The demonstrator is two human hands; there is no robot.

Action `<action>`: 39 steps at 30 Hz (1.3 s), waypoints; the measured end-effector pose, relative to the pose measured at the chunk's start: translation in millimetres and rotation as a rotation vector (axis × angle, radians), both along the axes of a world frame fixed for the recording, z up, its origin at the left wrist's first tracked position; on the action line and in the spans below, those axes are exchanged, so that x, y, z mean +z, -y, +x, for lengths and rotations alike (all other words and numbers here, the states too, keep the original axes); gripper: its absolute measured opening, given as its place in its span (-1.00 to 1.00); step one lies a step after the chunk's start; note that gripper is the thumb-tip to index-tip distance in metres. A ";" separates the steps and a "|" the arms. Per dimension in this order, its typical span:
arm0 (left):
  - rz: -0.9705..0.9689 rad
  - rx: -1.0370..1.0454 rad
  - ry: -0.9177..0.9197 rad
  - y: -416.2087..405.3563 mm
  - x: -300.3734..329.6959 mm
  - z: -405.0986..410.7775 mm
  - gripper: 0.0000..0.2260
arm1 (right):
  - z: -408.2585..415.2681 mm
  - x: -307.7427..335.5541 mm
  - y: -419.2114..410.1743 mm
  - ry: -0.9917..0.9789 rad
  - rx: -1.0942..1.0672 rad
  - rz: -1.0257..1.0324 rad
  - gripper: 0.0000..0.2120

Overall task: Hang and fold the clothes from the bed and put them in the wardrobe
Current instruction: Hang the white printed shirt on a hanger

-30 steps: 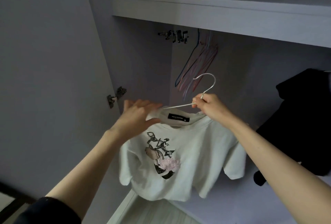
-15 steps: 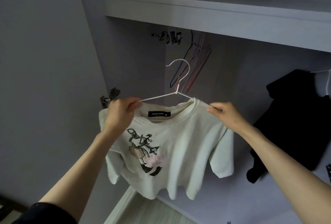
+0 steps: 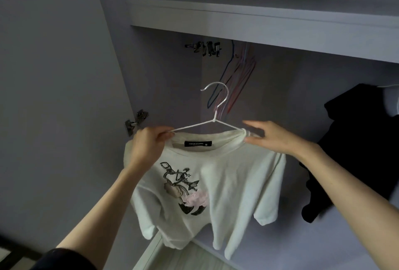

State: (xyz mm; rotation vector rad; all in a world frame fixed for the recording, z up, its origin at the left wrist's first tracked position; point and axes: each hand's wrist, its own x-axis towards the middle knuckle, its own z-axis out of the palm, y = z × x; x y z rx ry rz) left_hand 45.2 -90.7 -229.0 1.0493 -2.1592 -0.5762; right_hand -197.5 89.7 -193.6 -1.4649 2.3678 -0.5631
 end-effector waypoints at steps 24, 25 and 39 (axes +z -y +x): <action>-0.626 -0.632 0.209 -70.7 47.0 -110.6 -0.52 | -12.9 -17.5 -74.5 0.739 -0.484 -0.020 -0.81; -0.655 -0.642 0.192 -75.8 53.6 -118.7 -0.53 | -17.5 -17.2 -80.9 0.770 -0.517 -0.030 -0.81; -0.992 -0.504 0.175 -117.7 110.0 -208.6 -0.18 | -93.8 -5.8 -123.6 0.889 -0.882 -0.677 -0.84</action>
